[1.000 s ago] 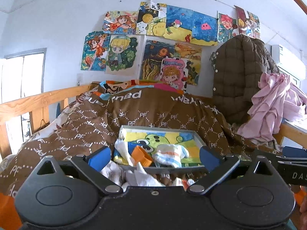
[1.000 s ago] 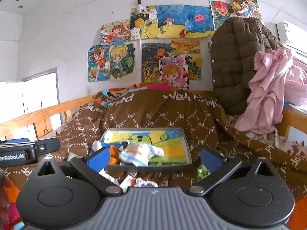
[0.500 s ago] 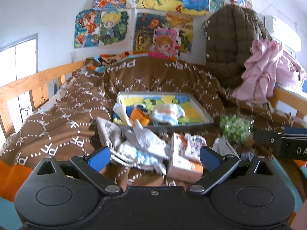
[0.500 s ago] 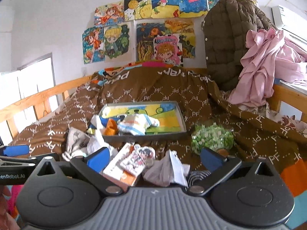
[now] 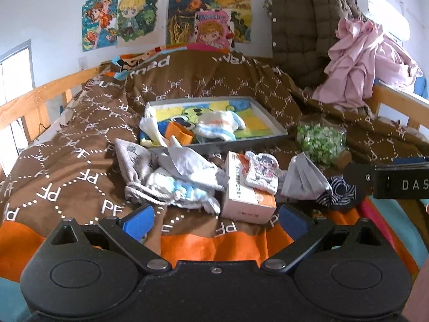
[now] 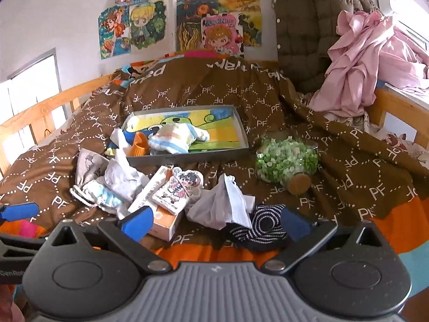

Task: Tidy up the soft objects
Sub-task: 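Move both open tools back toward the remaining pile of items, then grasp the cartoon-printed packet with the left tool while the right tool grasps the grey cloth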

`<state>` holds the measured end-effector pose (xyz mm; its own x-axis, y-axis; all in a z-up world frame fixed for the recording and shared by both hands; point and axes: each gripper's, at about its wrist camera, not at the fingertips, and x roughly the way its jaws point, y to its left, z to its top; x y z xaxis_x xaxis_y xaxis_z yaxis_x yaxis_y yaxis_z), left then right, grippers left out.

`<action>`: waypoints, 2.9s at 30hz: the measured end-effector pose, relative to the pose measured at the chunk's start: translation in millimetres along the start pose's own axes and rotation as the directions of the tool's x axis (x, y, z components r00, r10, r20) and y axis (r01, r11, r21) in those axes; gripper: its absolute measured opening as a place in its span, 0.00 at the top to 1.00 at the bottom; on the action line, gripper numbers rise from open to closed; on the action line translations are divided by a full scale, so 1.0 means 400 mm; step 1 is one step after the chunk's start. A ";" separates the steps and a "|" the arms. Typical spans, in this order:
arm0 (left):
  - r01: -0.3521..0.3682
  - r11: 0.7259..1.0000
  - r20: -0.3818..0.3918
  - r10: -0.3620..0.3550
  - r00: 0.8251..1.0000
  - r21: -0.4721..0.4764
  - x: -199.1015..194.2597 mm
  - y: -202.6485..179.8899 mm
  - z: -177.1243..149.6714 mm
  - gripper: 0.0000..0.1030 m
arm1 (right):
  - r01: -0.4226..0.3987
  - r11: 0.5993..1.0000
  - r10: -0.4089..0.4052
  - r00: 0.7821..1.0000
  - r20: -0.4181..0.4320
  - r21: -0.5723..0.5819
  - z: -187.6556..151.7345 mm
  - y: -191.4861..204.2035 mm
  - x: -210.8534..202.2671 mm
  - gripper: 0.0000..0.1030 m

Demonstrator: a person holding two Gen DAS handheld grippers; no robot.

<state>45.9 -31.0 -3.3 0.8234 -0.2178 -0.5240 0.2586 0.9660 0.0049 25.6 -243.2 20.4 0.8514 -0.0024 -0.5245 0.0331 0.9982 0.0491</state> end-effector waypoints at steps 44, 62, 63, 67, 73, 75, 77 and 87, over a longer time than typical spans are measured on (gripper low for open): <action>0.189 0.959 0.032 -0.200 0.979 0.209 0.280 -0.043 0.048 0.06 | -0.143 0.930 0.082 0.979 -0.186 -0.339 0.104 -0.083 0.315 0.00; 0.272 0.911 -0.032 -0.276 0.961 0.311 0.415 -0.080 0.056 0.19 | -0.248 0.746 0.094 0.958 -0.271 -0.618 0.017 0.002 0.345 0.10; 0.272 0.908 -0.040 -0.273 0.961 0.320 0.418 -0.085 0.055 0.23 | -0.243 0.743 0.089 0.959 -0.269 -0.623 0.015 0.005 0.347 0.11; 0.256 0.893 -0.051 -0.256 0.965 0.369 0.424 -0.104 0.053 0.26 | -0.259 0.736 0.099 0.955 -0.278 -0.625 0.011 0.016 0.349 0.15; 0.231 0.889 -0.061 -0.226 0.972 0.396 0.429 -0.116 0.053 0.33 | -0.256 0.729 0.094 0.956 -0.277 -0.634 0.007 0.023 0.349 0.23; 0.231 0.888 -0.064 -0.224 0.972 0.399 0.429 -0.118 0.053 0.40 | -0.253 0.732 0.093 0.957 -0.275 -0.633 0.008 0.023 0.349 0.27; 0.246 0.888 -0.070 -0.237 0.969 0.389 0.428 -0.117 0.055 0.47 | -0.253 0.736 0.098 0.958 -0.271 -0.628 0.010 0.022 0.347 0.34; 0.269 0.908 -0.067 -0.262 0.963 0.321 0.422 -0.107 0.057 0.47 | -0.246 0.787 0.122 0.961 -0.249 -0.565 0.034 0.008 0.342 0.61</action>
<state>185.4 -112.2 -72.4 0.6915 -0.4530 -0.5627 0.6183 0.7740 0.1366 149.5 -241.0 -39.7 0.6921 0.1340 -0.7093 -0.4792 0.8201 -0.3127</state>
